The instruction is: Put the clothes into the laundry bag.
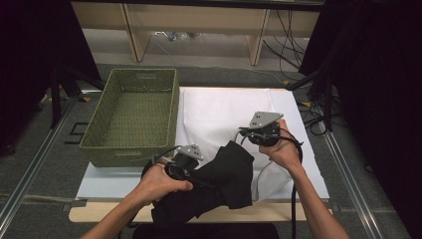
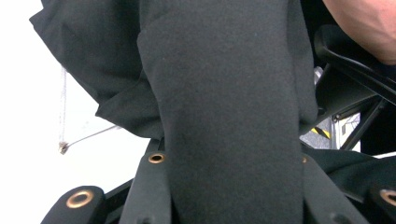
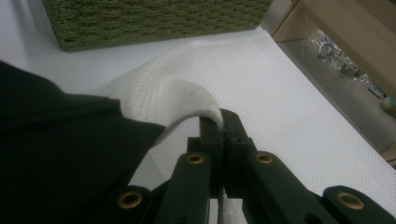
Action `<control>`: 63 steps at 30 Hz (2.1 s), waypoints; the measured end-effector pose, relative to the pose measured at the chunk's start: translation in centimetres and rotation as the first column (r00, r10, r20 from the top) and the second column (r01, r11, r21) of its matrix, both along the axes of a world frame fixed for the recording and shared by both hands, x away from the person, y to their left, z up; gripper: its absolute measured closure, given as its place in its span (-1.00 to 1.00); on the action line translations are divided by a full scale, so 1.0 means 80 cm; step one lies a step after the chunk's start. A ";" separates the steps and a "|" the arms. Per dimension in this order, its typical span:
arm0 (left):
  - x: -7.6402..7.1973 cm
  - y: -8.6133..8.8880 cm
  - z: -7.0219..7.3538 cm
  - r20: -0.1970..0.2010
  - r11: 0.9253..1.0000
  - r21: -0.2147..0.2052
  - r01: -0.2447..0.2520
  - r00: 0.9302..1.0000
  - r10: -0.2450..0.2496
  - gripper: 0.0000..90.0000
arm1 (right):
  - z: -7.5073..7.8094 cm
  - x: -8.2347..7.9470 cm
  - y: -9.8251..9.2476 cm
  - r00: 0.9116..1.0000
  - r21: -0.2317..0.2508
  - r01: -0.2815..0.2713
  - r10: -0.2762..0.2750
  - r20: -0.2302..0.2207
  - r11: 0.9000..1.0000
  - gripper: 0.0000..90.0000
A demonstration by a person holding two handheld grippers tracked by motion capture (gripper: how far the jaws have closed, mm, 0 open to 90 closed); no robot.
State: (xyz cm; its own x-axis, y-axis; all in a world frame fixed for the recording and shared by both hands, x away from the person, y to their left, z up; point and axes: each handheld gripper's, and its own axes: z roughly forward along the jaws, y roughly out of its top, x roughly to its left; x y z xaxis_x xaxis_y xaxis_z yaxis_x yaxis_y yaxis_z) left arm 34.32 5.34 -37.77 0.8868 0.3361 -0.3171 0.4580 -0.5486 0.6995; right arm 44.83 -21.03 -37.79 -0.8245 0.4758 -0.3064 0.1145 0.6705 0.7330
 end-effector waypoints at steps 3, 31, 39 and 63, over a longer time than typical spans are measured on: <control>-0.008 -0.003 0.004 0.011 1.000 -0.003 0.008 1.000 -0.008 0.51 | -0.001 -0.002 0.000 0.999 0.013 0.027 -0.027 -0.023 1.000 1.00; 0.082 -0.048 -0.024 0.040 0.979 0.141 -0.147 0.989 0.142 0.50 | 0.010 -0.006 0.002 1.000 0.003 -0.012 0.012 0.022 1.000 1.00; 0.095 -0.068 -0.024 0.047 0.976 0.161 -0.147 0.989 0.141 0.49 | 0.012 -0.007 0.003 1.000 0.007 -0.013 0.013 0.026 1.000 1.00; 0.076 -0.045 -0.021 0.161 0.967 0.189 -0.171 0.977 0.141 -0.44 | 0.008 -0.007 0.000 1.000 0.003 -0.008 0.008 0.010 1.000 1.00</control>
